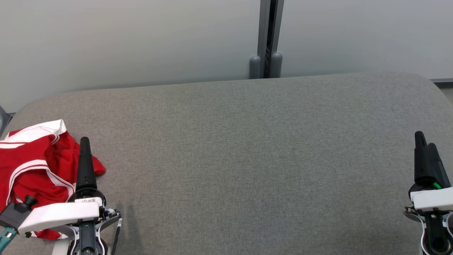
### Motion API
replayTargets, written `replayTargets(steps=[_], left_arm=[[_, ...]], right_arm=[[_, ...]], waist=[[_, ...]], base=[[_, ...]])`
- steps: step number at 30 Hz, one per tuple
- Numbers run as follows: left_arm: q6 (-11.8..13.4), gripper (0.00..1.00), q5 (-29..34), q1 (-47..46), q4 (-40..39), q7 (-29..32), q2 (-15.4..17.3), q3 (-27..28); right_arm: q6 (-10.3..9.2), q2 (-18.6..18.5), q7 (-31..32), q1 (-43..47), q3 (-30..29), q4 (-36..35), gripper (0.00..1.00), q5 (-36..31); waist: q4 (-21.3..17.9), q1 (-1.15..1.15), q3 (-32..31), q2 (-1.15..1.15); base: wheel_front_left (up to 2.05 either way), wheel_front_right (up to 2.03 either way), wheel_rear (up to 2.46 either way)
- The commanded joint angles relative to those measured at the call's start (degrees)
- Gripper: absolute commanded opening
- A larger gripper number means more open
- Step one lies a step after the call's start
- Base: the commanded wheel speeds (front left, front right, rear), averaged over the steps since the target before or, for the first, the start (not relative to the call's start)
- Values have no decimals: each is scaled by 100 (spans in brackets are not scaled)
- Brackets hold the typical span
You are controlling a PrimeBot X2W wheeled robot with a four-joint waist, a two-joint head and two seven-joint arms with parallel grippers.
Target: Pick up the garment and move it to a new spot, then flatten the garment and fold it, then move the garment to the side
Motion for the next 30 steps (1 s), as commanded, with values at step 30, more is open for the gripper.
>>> replayTargets(steps=[30], left_arm=[[1189,100,4333,267,-1121,-316,41,-983]], right_arm=[[10,-195,-718,-294,1292,-798,100,-3246]], waist=[[101,0,118,0]], base=[[0,0,0]])
